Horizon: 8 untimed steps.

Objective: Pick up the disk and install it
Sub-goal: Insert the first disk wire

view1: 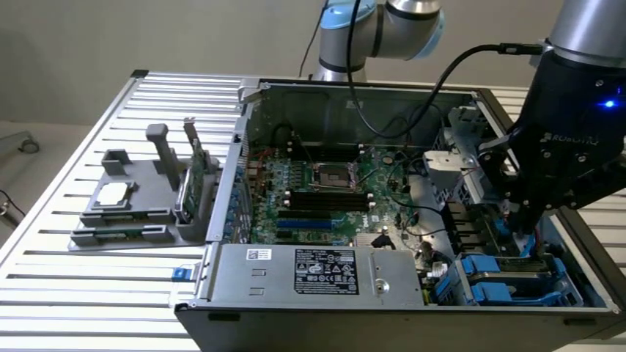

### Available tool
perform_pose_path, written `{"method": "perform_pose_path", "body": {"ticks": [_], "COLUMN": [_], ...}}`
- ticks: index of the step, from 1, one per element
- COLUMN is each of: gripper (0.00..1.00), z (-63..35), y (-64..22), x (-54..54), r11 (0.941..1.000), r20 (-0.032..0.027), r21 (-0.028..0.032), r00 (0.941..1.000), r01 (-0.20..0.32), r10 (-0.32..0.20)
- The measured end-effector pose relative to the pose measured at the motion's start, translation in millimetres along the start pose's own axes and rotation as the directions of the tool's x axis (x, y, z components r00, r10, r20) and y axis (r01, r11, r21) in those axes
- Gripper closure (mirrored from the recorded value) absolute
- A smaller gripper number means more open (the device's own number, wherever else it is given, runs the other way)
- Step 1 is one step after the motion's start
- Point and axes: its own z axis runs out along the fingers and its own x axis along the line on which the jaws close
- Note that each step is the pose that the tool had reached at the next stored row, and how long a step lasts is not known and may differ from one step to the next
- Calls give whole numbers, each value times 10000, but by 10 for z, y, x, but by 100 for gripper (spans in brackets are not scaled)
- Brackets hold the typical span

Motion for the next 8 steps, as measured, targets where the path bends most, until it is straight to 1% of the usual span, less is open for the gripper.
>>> {"method": "perform_pose_path", "body": {"ticks": [1, 2, 4, 6, 8], "gripper": [83, 83, 83, 83, 83], "z": [0, 0, 2, 8, 19], "y": [0, 0, -1, 0, 3], "x": [0, 1, 2, 4, 5], "r11": [10000, 9999, 9995, 9991, 9989], "r20": [20, 32, 34, 30, 27], "r21": [57, 101, 169, 208, 228], "r00": [10000, 9999, 9996, 9993, 9991], "r01": [-58, -122, -269, -367, -419], "r10": [58, 122, 269, 366, 418]}}
